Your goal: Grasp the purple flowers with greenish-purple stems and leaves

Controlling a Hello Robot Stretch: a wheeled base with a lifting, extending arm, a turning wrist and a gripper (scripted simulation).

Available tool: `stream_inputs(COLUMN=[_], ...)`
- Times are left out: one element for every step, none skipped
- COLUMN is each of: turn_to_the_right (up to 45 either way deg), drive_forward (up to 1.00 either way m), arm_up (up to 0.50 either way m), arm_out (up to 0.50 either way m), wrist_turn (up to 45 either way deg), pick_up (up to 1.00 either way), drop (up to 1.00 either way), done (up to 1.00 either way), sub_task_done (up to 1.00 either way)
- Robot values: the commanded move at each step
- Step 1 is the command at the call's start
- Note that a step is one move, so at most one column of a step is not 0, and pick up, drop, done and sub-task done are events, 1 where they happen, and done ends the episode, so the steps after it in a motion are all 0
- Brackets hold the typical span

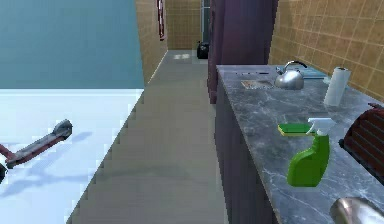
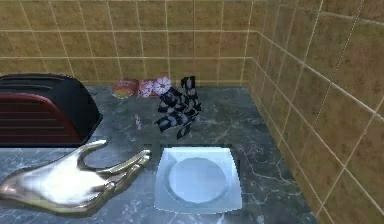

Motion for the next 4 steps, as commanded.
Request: stream_inputs(turn_to_the_right=[0.0,0.0,0.0,0.0], drive_forward=[0.0,0.0,0.0,0.0], arm_up=[0.5,0.38,0.0,0.0], arm_out=[0.0,0.0,0.3,0.0], wrist_turn=[0.0,0.0,0.0,45.0], pick_up=[0.0,0.0,0.0,0.0], drop=[0.0,0.0,0.0,0.0], done=[0.0,0.0,0.0,0.0], sub_task_done=[0.0,0.0,0.0,0.0])
